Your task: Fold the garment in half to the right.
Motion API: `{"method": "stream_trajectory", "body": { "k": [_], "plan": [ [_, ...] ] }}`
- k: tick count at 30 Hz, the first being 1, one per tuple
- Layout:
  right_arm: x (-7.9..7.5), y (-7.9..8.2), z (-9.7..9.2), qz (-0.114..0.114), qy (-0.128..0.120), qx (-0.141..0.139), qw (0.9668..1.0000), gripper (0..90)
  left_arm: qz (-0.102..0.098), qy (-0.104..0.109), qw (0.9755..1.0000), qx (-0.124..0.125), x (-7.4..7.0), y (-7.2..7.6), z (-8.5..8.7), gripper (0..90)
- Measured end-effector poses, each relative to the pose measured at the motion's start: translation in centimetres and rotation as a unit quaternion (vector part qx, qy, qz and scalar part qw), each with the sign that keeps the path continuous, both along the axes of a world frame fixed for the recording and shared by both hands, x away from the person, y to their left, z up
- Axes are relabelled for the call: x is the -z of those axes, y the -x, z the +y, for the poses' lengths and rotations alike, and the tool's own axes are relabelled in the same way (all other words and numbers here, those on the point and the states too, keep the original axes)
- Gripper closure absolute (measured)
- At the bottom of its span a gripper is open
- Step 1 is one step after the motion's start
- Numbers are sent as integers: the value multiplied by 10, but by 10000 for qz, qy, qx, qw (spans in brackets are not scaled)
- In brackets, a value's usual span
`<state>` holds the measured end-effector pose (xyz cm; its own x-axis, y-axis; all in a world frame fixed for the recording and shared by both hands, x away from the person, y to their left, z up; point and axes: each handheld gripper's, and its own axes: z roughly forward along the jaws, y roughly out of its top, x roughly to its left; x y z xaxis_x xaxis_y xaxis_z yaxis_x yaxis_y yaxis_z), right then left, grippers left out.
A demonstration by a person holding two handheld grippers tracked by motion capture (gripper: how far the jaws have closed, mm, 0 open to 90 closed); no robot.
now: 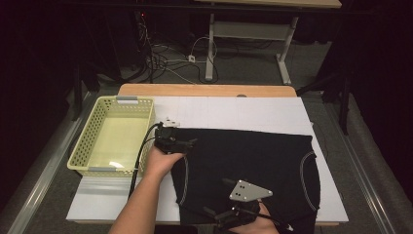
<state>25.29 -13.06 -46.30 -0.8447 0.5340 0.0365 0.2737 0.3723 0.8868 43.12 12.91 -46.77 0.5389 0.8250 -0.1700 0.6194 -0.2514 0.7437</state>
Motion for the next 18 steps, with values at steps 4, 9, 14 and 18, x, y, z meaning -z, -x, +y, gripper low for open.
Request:
{"method": "stream_trajectory", "body": {
  "k": [4, 9, 14, 18],
  "plan": [
    [-1, 1, 1, 2, -87, -35, 10000, 4, 131, -223, 9996, -126, 12, -8, -3, 0],
    [1, 1, 3, 21, -6, 4, 10000, 4, 279, -343, 9984, -356, 20, -15, 1, 0],
    [5, 2, 6, 60, 22, -15, 10000, 5, 481, -463, 9969, -422, 22, -19, -1, 0],
    [8, 3, 9, 96, 68, -44, 9999, 8, 344, -499, 9961, -643, 21, -15, 0, 102]
  ]
}}
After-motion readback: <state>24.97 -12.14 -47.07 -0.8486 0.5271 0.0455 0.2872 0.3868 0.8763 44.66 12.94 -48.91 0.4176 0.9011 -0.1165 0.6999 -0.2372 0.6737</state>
